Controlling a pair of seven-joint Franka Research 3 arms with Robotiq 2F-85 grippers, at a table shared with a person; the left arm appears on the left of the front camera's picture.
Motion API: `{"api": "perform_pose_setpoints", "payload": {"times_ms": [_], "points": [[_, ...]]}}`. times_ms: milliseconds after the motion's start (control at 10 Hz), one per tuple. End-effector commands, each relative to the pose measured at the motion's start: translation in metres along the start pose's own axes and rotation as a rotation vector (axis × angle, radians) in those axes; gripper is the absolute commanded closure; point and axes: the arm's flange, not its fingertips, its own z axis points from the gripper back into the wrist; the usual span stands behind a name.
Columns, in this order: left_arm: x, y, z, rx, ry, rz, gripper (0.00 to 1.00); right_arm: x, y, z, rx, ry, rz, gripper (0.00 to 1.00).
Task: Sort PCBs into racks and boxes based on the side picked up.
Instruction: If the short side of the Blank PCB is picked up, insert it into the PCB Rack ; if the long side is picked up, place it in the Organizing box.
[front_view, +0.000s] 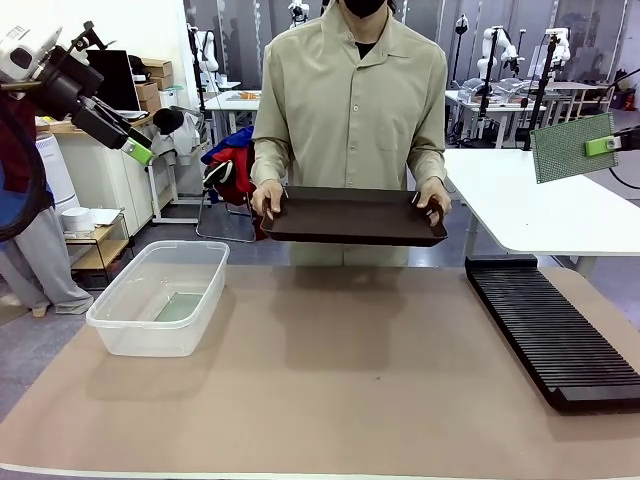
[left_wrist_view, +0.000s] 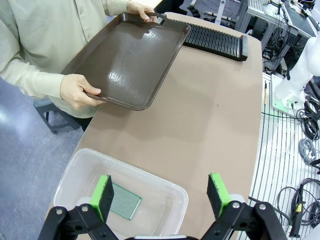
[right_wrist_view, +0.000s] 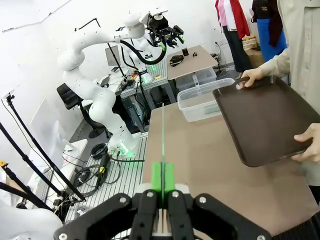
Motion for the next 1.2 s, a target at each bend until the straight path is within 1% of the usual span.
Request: {"api": "perform_pose_setpoints", "payload": {"times_ms": [0,300,400,600,900,1100], "points": [[-0.001,-0.001,-0.001,-0.007,0.001,-0.013,0.0,-0.002,-0.006,0.005,0.0,0.041,0.007,0.98],[-0.001,-0.001,-0.001,-0.007,0.001,-0.013,0.0,-0.011,-0.021,0.024,-0.005,0.082,0.142,0.98],[-0.001,-0.001,-0.001,-0.007,0.001,-0.013,0.0,-0.013,-0.028,0.031,-0.026,0.116,0.2,0.98],[-0.001,-0.001,-0.001,-0.007,0.001,-0.013,0.0,-0.024,-0.039,0.04,-0.067,0.164,0.295,0.98],[-0.001,-0.001,-0.001,-0.007,0.001,-0.013,0.0,-0.045,-0.058,0.049,-0.084,0.233,0.456,0.98],[-0.001,-0.001,-0.001,-0.007,0.001,-0.013,0.0,-0.065,-0.069,0.056,-0.097,0.267,0.449,0.98]]}}
